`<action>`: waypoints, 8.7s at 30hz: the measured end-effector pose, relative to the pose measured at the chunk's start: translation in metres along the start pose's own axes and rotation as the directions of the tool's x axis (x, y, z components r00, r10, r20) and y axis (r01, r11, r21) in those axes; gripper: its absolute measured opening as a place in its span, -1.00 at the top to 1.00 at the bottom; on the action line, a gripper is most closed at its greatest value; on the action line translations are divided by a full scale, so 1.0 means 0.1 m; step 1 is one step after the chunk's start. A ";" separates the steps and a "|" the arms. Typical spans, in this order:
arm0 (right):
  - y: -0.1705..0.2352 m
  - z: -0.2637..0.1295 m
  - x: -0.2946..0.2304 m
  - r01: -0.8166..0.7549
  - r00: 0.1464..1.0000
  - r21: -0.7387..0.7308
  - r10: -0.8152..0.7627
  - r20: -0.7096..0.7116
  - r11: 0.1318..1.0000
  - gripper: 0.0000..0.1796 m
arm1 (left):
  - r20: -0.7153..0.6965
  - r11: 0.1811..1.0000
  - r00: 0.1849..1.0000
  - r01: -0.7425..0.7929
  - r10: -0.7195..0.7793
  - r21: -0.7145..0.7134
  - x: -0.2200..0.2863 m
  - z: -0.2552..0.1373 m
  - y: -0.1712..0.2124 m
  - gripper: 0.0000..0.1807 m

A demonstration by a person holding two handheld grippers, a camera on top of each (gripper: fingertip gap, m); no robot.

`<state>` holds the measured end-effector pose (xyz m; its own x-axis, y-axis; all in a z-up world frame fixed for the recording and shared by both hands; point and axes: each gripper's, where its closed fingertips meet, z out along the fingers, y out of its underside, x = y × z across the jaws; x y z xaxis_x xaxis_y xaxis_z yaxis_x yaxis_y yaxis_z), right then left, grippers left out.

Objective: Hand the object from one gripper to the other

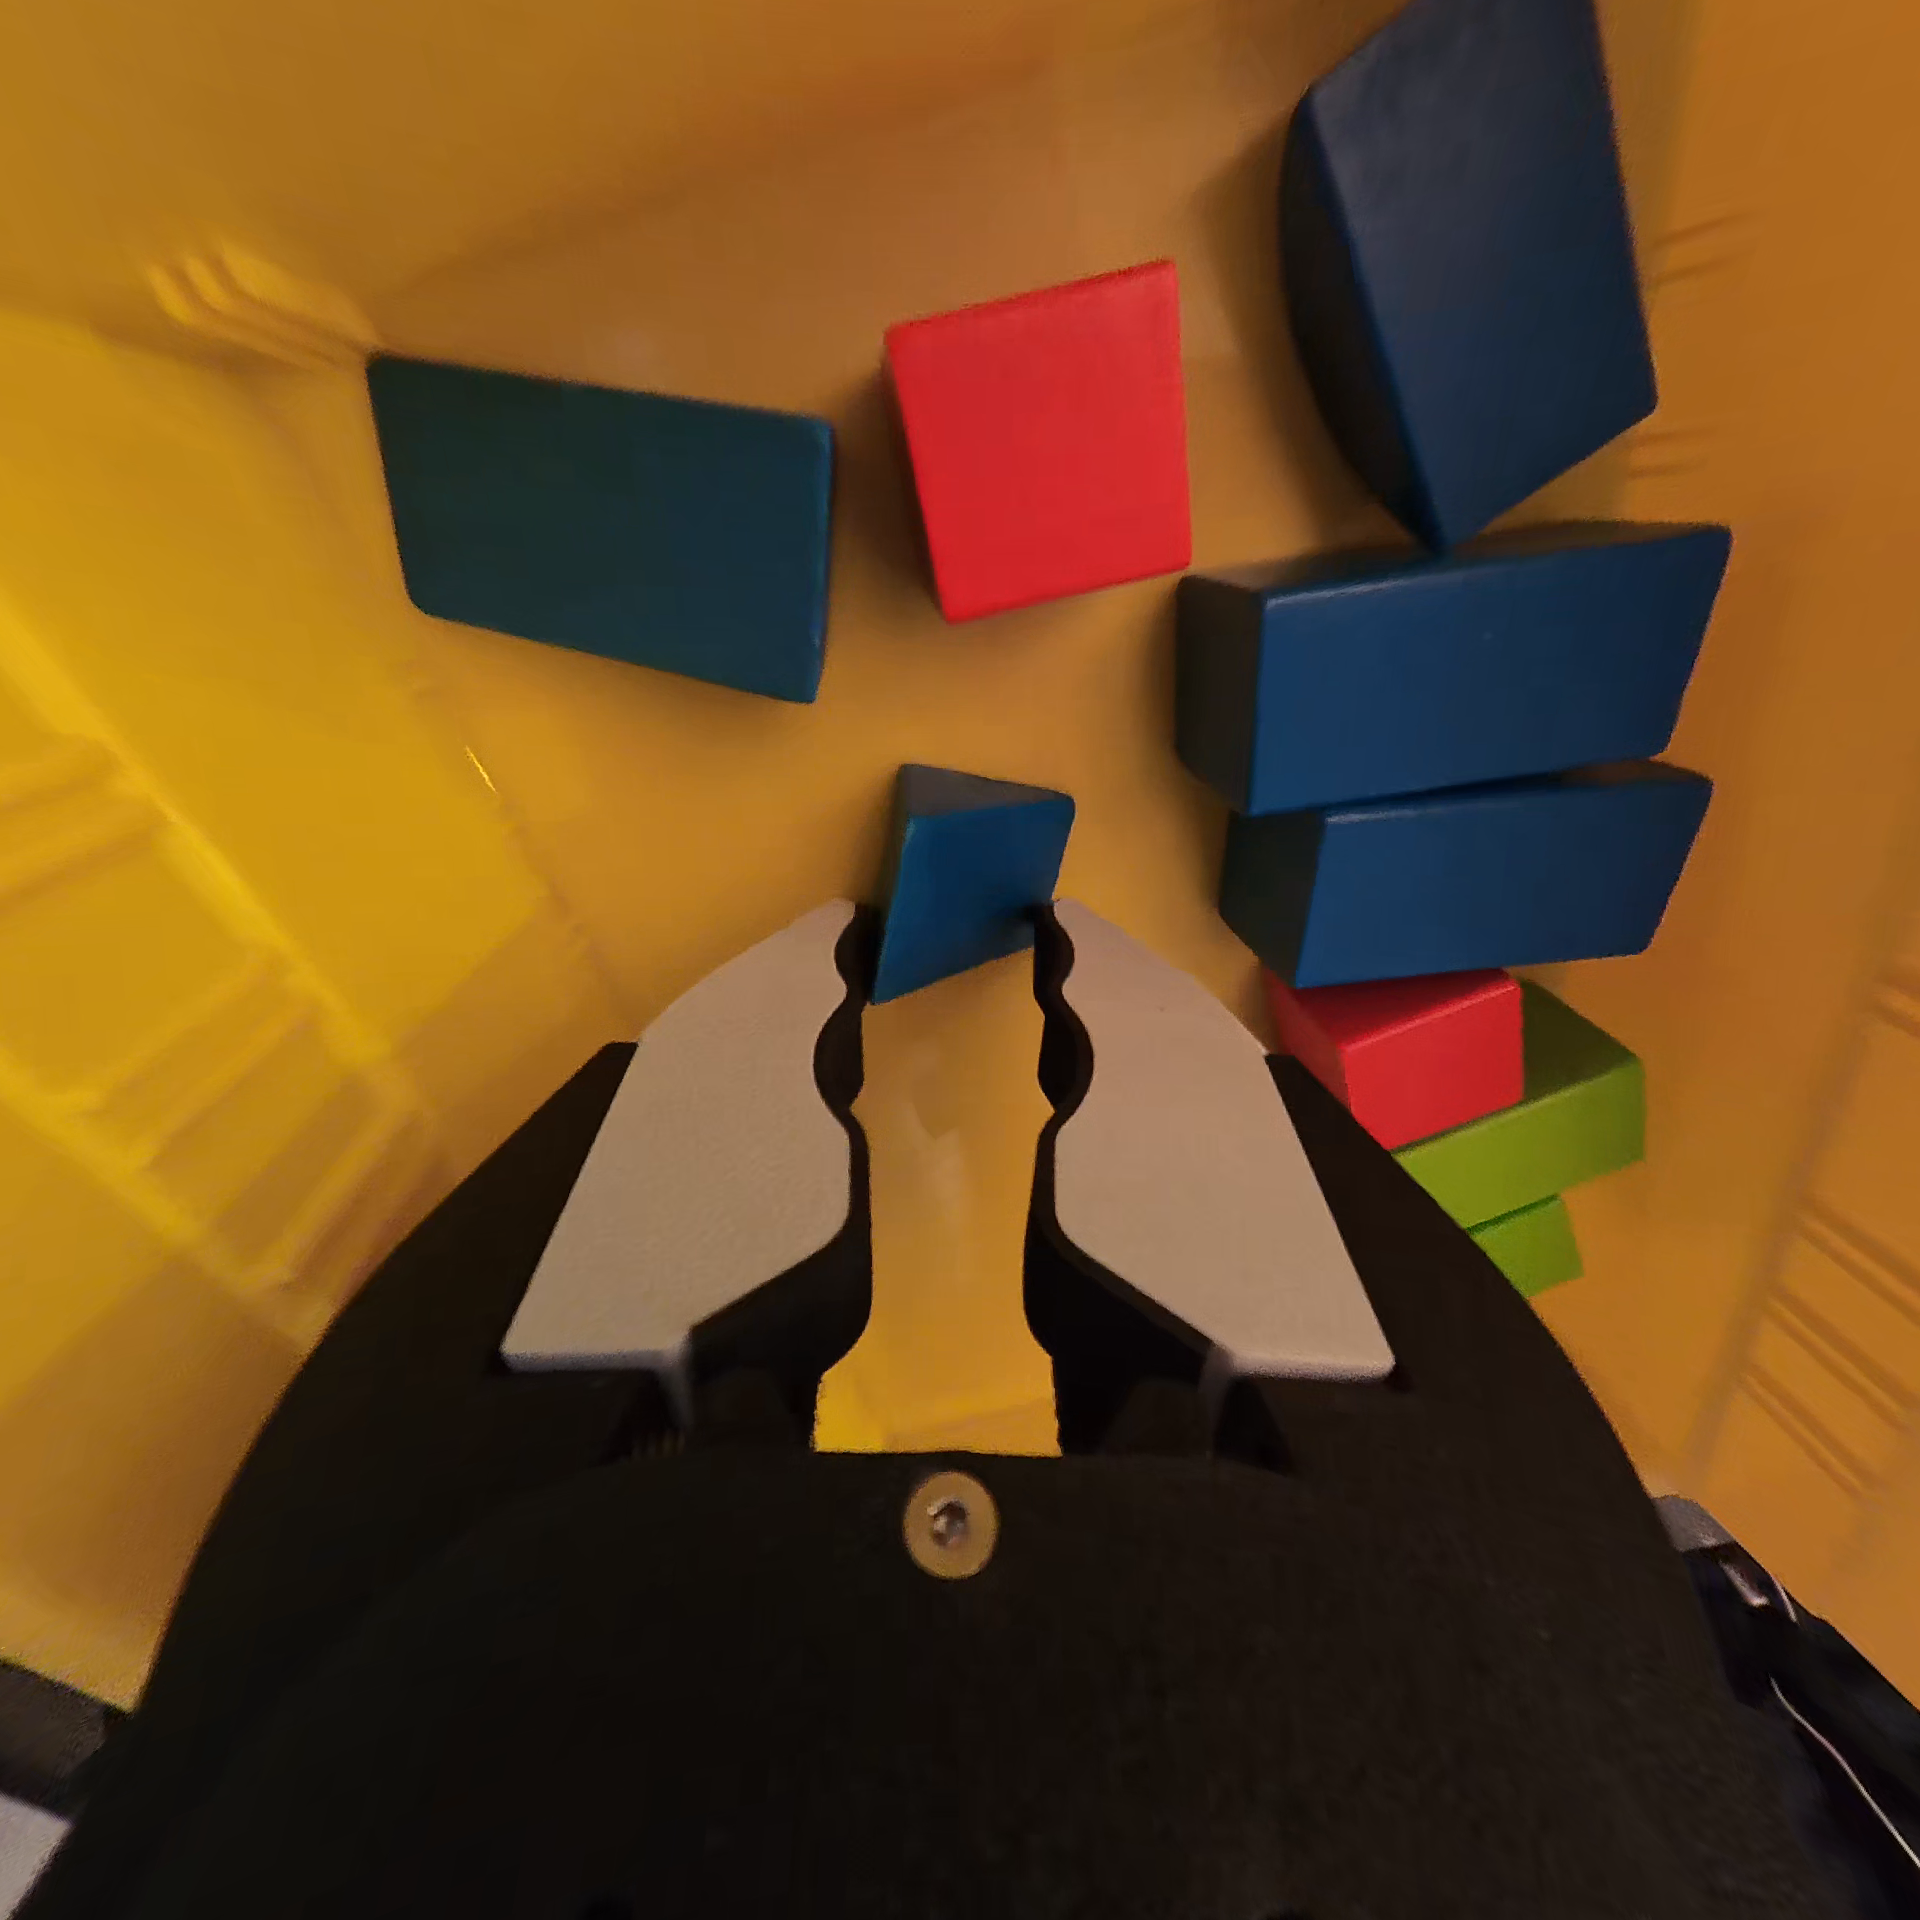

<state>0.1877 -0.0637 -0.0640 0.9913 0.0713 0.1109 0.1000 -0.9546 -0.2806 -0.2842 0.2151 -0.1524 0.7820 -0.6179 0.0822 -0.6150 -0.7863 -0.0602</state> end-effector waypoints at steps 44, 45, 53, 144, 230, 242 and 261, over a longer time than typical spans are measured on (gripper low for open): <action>-1.68 -1.45 -2.60 0.514 0.803 0.848 -0.276 -0.528 -0.127 0.36 | -0.705 0.732 0.198 -0.157 0.681 0.663 2.85 -2.18 0.37 0.72; -1.67 -1.45 -2.62 0.511 0.798 0.849 -0.293 -0.527 -0.136 0.40 | -0.713 0.733 0.171 -0.162 0.680 0.661 2.90 -2.20 0.41 0.72; -1.56 -1.57 -2.66 0.538 0.769 0.809 -0.254 -0.586 -0.236 0.58 | -0.705 0.719 0.146 -0.189 0.694 0.668 2.99 -2.20 0.48 0.72; -0.94 -0.60 0.35 -0.100 0.982 0.599 0.176 -0.070 0.795 0.58 | 0.001 0.553 0.842 -0.354 0.539 0.754 1.32 -1.97 -0.06 0.64; -1.27 -1.47 -1.12 0.514 0.841 0.766 -0.400 -0.363 0.386 0.63 | -0.243 0.314 0.484 -0.070 0.840 0.947 2.80 -2.70 0.22 0.44; -0.53 0.67 0.03 -0.195 0.974 0.068 0.186 0.126 0.978 0.63 | -0.102 0.226 0.586 -0.141 0.804 0.964 2.67 -2.64 0.18 0.51; -0.48 1.03 0.09 -0.241 0.968 -0.048 0.244 0.054 0.969 0.63 | -0.104 0.254 0.588 -0.178 0.802 0.951 2.71 -2.56 0.19 0.53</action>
<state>0.2008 0.0123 -0.1475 0.9889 -0.1479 -0.0123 -0.1462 -0.9563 -0.2532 -0.1103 0.0341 0.1231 -0.0443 -0.9936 0.1038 -0.1987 -0.0931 -0.9756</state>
